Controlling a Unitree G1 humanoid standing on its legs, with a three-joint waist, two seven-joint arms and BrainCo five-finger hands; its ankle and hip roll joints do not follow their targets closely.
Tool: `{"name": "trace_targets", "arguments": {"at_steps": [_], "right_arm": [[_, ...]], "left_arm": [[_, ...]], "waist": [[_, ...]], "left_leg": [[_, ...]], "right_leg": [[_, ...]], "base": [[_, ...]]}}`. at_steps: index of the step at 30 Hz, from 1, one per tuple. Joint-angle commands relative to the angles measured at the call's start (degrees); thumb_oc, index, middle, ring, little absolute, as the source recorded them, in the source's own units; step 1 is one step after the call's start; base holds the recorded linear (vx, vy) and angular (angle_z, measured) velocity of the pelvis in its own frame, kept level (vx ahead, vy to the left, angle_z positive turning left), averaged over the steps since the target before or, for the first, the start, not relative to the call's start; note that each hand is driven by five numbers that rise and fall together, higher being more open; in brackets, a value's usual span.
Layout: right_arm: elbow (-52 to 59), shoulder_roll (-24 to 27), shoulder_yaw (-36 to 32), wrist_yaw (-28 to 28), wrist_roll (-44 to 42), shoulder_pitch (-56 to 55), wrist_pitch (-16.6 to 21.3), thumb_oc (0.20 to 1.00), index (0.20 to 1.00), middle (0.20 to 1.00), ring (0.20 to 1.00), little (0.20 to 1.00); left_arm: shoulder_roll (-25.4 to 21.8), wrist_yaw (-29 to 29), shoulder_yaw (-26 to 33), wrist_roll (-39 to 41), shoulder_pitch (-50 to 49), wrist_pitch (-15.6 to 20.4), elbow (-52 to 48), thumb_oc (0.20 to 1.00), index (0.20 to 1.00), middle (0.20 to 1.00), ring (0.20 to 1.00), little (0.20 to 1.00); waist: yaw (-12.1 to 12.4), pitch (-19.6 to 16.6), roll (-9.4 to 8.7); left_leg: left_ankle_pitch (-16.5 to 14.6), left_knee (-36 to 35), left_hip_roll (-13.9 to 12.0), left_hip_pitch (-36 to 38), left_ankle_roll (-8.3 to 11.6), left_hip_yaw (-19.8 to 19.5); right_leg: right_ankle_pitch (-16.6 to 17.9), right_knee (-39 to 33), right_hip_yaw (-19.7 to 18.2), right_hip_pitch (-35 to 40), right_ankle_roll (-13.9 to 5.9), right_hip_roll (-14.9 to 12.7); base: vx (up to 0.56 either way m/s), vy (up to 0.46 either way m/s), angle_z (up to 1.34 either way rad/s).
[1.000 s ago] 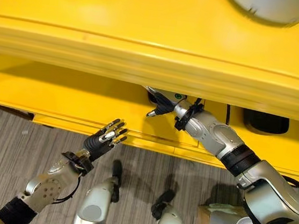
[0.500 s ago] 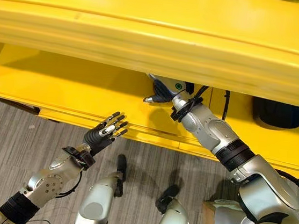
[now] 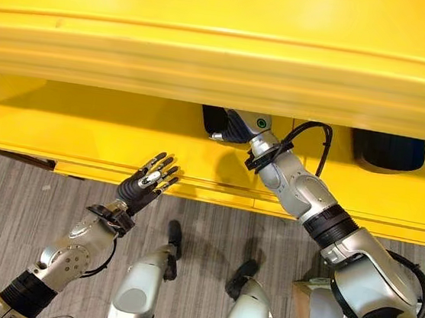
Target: Move parts from the plastic box to the shelf.
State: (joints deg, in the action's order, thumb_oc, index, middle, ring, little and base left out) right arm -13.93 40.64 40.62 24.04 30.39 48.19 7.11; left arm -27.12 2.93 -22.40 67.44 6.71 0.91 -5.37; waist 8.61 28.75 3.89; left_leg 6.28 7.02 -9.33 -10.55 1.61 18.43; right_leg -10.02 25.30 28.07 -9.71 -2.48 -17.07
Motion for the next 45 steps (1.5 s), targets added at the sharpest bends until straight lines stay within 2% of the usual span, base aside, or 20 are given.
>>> {"name": "trace_targets", "arguments": {"at_steps": [1,2,6,8,10,14,17,18,20,21,22,23,24,26,27,28,30,35,40,45], "right_arm": [[6.39,-0.51,-2.67,-4.42,-7.33,-0.02,1.45,1.000,1.000,1.000,1.000,1.000],[9.50,-0.79,-3.98,-5.82,-5.55,-2.36,1.62,1.000,1.000,1.000,1.000,1.000],[12.35,1.28,-4.91,-7.06,-5.55,-5.17,0.32,1.000,1.000,1.000,1.000,1.000],[11.25,2.24,-4.09,-7.00,-5.62,-5.61,2.29,1.000,1.000,1.000,1.000,1.000],[10.93,2.47,-3.35,-8.39,-7.53,-5.46,2.84,1.000,1.000,1.000,1.000,1.000],[12.59,2.38,-2.25,-9.31,-7.02,-5.31,3.86,1.000,1.000,1.000,1.000,1.000],[13.27,2.71,-3.15,-9.82,-6.11,-6.66,3.38,1.000,1.000,1.000,1.000,1.000],[13.01,2.65,-4.71,-5.85,-2.13,-9.93,1.77,1.000,1.000,1.000,1.000,1.000],[12.38,2.06,-5.64,-2.33,1.61,-10.73,2.16,1.000,1.000,1.000,1.000,1.000],[12.26,1.91,-5.82,-1.87,2.07,-10.90,2.25,1.000,1.000,1.000,1.000,1.000],[13.01,1.50,-9.01,1.67,5.78,-13.76,3.96,1.000,1.000,1.000,1.000,1.000],[15.29,1.33,-11.09,2.67,7.91,-16.62,4.56,1.000,1.000,1.000,1.000,1.000],[15.67,1.20,-11.25,2.70,8.26,-16.86,4.60,1.000,1.000,1.000,1.000,1.000],[18.80,1.24,-12.20,1.58,8.29,-17.76,3.12,1.000,1.000,1.000,1.000,1.000],[21.57,2.52,-12.86,1.80,8.47,-19.23,0.93,1.000,1.000,1.000,1.000,1.000],[22.80,3.81,-13.15,2.96,8.32,-20.36,-0.29,1.000,1.000,1.000,1.000,1.000],[23.43,5.05,-13.88,3.80,6.96,-21.24,-1.27,1.000,1.000,1.000,1.000,1.000],[19.78,6.34,-13.21,9.72,7.22,-14.36,-1.74,1.000,1.000,1.000,1.000,1.000],[18.18,7.78,-13.13,9.18,5.93,-7.50,-3.72,1.000,1.000,1.000,1.000,1.000],[18.16,10.55,-11.65,6.42,6.78,-2.04,-2.05,1.000,1.000,1.000,1.000,1.000]], "left_arm": [[2.64,-0.85,0.76,6.60,-1.83,7.11,-4.94,1.000,1.000,1.000,1.000,1.000],[3.42,-2.75,2.33,5.11,-4.15,7.97,-5.23,1.000,1.000,1.000,1.000,1.000],[3.92,-7.17,3.06,5.32,-6.21,9.09,-4.96,1.000,1.000,1.000,1.000,1.000],[3.59,-10.05,4.85,6.16,-7.24,9.47,-4.45,1.000,1.000,1.000,1.000,1.000],[4.44,-12.09,5.28,8.15,-7.38,8.49,-4.22,1.000,1.000,1.000,1.000,1.000],[6.64,-11.79,4.95,7.04,-6.03,7.24,-2.82,1.000,1.000,1.000,1.000,1.000],[6.46,-11.41,4.05,7.91,-4.18,4.71,-2.29,1.000,1.000,1.000,1.000,1.000],[6.23,-11.70,2.06,18.08,-2.11,-1.12,-1.91,1.000,1.000,1.000,1.000,1.000],[6.02,-11.42,1.47,17.06,-1.57,-0.54,-2.11,1.000,1.000,1.000,1.000,1.000],[5.92,-11.28,1.34,16.62,-1.52,-0.37,-2.19,1.000,1.000,1.000,1.000,1.000],[4.66,-8.41,0.71,14.90,-1.20,-1.12,-4.23,1.000,1.000,1.000,1.000,1.000],[4.09,-7.07,0.44,13.85,-2.66,-1.80,-5.27,1.000,1.000,1.000,1.000,1.000],[3.98,-6.91,0.37,13.20,-2.89,-1.71,-5.43,1.000,1.000,1.000,1.000,1.000],[2.84,-6.24,-0.18,9.66,-3.53,-0.86,-6.13,1.000,1.000,1.000,1.000,1.000],[1.92,-7.94,-0.13,10.63,-3.29,-1.27,-5.90,1.000,1.000,1.000,1.000,1.000],[1.34,-9.53,0.12,10.64,-3.53,-1.29,-5.64,1.000,1.000,1.000,1.000,1.000],[0.83,-10.99,0.55,10.88,-3.74,-1.08,-5.42,1.000,1.000,1.000,1.000,1.000],[-0.09,-11.59,1.48,12.47,-2.56,1.67,-6.41,1.000,1.000,1.000,1.000,1.000],[0.03,-11.54,2.49,11.22,-2.79,-2.09,-7.70,1.000,1.000,1.000,1.000,1.000],[0.05,-13.07,1.90,9.85,-3.84,-4.86,-7.74,1.000,1.000,1.000,1.000,1.000]], "waist": [[1.07,-1.84,0.28],[0.71,-1.82,0.52],[-1.20,-1.74,0.57],[-1.01,-2.35,-1.35],[-1.12,-2.79,-2.86],[-2.19,-6.19,-4.67],[-4.28,-7.57,-4.65],[-6.34,-7.70,-4.92],[-6.69,-7.58,-5.39],[-6.52,-7.48,-5.52],[-6.76,-7.47,-5.80],[-6.21,-7.63,-5.84],[-6.05,-7.58,-5.83],[-6.20,-6.87,-5.02],[-7.36,-6.54,-4.30],[-7.51,-6.22,-4.24],[-7.16,-5.66,-4.71],[-5.07,-1.82,-5.68],[-3.59,-0.88,-5.38],[-2.85,-1.27,-4.49]], "left_leg": [[0.38,-1.72,-3.31,1.46,4.87,-0.30],[2.69,-3.64,-5.24,2.32,6.21,2.35],[2.54,-3.24,-7.21,4.90,6.32,8.77],[-1.50,6.62,-8.77,4.47,4.80,7.07],[-1.48,14.78,-10.75,3.71,5.28,5.04],[-5.53,15.33,-7.63,6.72,3.72,1.50],[-9.19,10.61,-6.27,9.55,2.13,5.10],[-12.37,8.79,-5.47,10.24,0.53,7.45],[-14.77,7.71,-3.99,11.15,-0.22,7.68],[-14.96,7.41,-3.62,11.47,-0.46,7.91],[-15.58,6.07,-3.16,12.23,-0.62,8.47],[-15.41,4.73,-2.97,13.46,-0.38,10.07],[-15.42,4.62,-3.01,13.67,-0.36,10.36],[-15.61,4.50,-3.12,13.25,-1.11,11.42],[-14.59,4.25,-2.75,10.49,-1.94,10.14],[-13.58,4.55,-2.50,8.41,-2.28,9.37],[-13.12,5.67,-2.50,6.45,-1.84,8.98],[-11.55,7.29,-4.14,2.64,-0.14,7.66],[-9.69,6.18,-4.49,1.95,1.03,6.74],[-8.74,5.49,-4.83,1.95,1.66,6.27]], "right_leg": [[-3.57,5.42,1.03,-0.52,0.80,2.96],[-3.46,4.27,2.23,1.15,1.01,3.17],[-2.19,0.78,3.93,3.27,1.26,3.38],[-2.06,1.94,3.31,1.64,1.71,1.42],[-1.55,1.36,2.50,0.60,2.20,1.11],[0.38,-0.94,-0.08,-2.21,1.68,1.21],[2.21,-2.03,0.13,-2.52,0.16,-0.03],[7.04,-5.38,-0.47,-2.12,-2.68,-1.85],[11.85,-8.15,-1.61,-2.33,-5.77,-4.29],[12.64,-8.68,-1.87,-2.20,-6.22,-4.63],[19.80,-14.32,-2.35,-1.48,-9.49,-7.58],[23.68,-16.45,-0.59,-0.89,-10.79,-9.44],[24.20,-16.32,-0.21,-0.98,-10.87,-9.83],[23.24,-10.85,-1.95,-2.77,-10.43,-10.44],[16.54,-5.88,-7.05,-3.94,-9.35,-6.60],[11.75,-4.38,-8.32,-3.26,-8.23,-3.43],[9.23,-5.63,-7.05,-2.03,-7.32,-1.62],[9.45,-6.30,-5.35,-4.27,-7.15,-0.76],[7.91,-5.81,-4.03,-4.33,-5.97,0.19],[6.91,-5.07,-3.23,-4.39,-4.86,0.15]], "base": [[-0.04,-0.199,0.13],[-0.04,-0.185,0.17],[-0.09,-0.094,0.54],[-0.21,0.025,0.73],[-0.18,0.107,-0.09],[-0.13,0.379,-0.41],[-0.06,0.429,-0.26],[-0.04,0.521,0.08],[0.00,0.350,0.06],[0.04,0.287,-0.19],[0.06,0.270,-0.41],[0.05,0.259,-0.45],[-0.04,0.200,-0.40],[-0.18,0.164,-0.53],[-0.26,0.076,-0.63],[-0.22,0.012,-0.21],[-0.14,-0.118,0.57],[-0.17,-0.211,0.07],[-0.07,-0.149,-0.01],[-0.01,-0.024,0.00]]}}
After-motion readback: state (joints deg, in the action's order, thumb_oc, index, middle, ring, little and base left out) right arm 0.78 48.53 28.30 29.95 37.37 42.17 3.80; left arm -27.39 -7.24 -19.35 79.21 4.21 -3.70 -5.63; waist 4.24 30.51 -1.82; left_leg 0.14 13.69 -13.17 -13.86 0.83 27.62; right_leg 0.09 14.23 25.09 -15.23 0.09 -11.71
